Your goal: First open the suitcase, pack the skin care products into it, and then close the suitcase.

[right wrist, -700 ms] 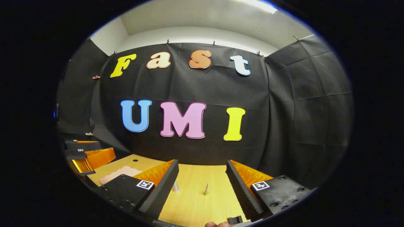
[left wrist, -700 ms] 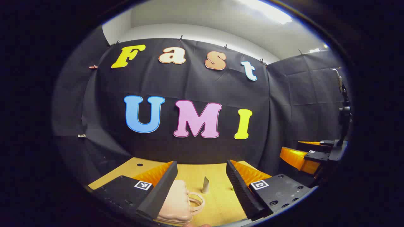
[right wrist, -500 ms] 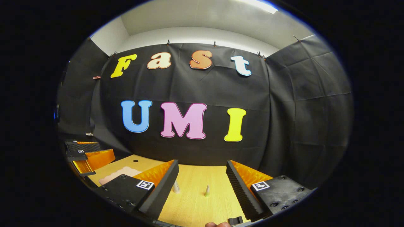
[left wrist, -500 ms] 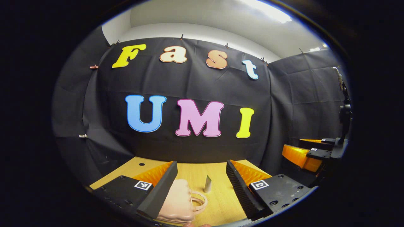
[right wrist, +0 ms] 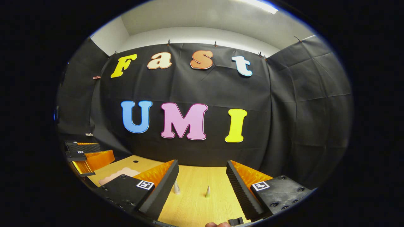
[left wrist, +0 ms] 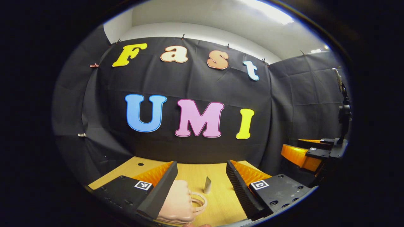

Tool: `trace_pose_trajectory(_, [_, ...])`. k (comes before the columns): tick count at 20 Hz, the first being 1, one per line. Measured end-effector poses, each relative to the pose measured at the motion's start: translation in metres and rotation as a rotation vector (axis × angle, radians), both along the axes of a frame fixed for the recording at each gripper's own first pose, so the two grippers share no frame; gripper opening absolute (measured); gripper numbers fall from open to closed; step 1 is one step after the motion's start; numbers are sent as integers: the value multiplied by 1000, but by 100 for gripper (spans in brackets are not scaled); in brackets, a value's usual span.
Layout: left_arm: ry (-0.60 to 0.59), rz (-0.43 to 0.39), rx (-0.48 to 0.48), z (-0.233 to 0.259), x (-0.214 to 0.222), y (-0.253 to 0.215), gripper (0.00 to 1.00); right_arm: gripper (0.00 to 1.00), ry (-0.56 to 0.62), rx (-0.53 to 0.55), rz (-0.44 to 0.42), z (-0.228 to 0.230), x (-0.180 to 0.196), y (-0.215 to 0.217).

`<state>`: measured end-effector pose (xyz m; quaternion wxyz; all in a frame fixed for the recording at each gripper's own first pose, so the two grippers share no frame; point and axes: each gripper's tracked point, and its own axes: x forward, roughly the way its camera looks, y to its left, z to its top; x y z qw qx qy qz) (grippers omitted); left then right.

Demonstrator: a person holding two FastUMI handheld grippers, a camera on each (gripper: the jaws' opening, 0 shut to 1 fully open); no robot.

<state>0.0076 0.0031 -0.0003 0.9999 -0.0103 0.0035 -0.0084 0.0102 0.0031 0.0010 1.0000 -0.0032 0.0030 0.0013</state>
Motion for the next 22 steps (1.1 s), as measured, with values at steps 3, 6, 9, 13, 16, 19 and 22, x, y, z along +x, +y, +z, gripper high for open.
trace_pose_trajectory(3, [19,-10,11,-7,5,-2,97,96,4,4,-6,-1,1,-2])
trace_pose_trajectory(6, [67,-34,9,-19,12,-9,97,96,-3,17,-12,0,3,-7])
trace_pose_trajectory(9, [108,-58,-1,-26,18,-20,97,96,-9,27,-27,-1,5,-16])
trace_pose_trajectory(13, [199,-93,22,-57,40,-41,96,94,2,23,-31,-12,11,-39])
trace_pose_trajectory(16, [320,-110,21,-100,67,-59,96,96,-3,14,-30,-20,16,-62])
trace_pose_trajectory(19, [487,-74,19,-151,95,-67,97,96,4,19,-20,-37,27,-85])
trace_pose_trajectory(22, [669,-7,61,-210,118,-54,97,96,57,58,-29,-57,42,-111])
